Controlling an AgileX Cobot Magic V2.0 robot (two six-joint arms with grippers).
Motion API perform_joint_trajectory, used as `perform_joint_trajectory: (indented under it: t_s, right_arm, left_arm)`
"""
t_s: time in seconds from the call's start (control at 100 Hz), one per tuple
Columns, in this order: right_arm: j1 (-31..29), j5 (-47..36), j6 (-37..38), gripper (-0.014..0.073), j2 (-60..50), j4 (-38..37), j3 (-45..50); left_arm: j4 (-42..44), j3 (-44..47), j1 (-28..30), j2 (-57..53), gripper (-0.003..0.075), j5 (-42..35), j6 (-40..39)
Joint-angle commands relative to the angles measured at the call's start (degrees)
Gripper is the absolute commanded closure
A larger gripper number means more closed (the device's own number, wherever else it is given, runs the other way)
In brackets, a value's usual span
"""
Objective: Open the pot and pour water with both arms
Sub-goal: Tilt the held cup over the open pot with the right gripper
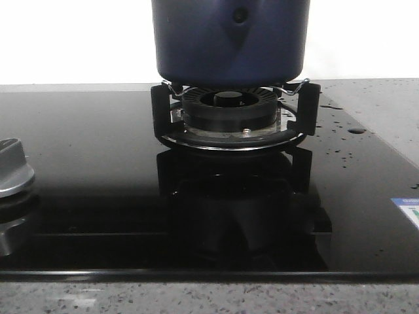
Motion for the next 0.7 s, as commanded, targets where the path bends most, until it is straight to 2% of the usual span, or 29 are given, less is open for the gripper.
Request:
perform_joint_trajectory:
  t_s: [0.0, 0.11, 0.35, 0.48, 0.69]
  right_arm:
    - [0.11, -1.01, 0.00, 0.0323, -1.68, -2.90, -2.81]
    - [0.11, -0.59, 0.00, 0.0323, -1.68, -6.76, -3.30]
    - [0.11, -0.51, 0.00, 0.0323, -1.68, -20.20, -3.30]
    - [0.11, -0.65, 0.00, 0.0323, -1.68, -21.24, -3.30]
    - [1.14, 0.22, 0.00, 0.0324, -1.68, -31.35, -3.39]
  left_arm:
    - [-5.02, -1.82, 0.16, -1.19, 0.0510, 0.13, 0.07]
    - [-5.02, -1.82, 0.16, -1.19, 0.0510, 0.13, 0.07]
    - [-5.02, -1.82, 0.16, -1.19, 0.0510, 0.13, 0.07]
    - [-5.02, -1.82, 0.16, -1.19, 0.0510, 0.13, 0.07]
    - [-4.94, -1.82, 0.16, -1.19, 0.0510, -0.10, 0.07]
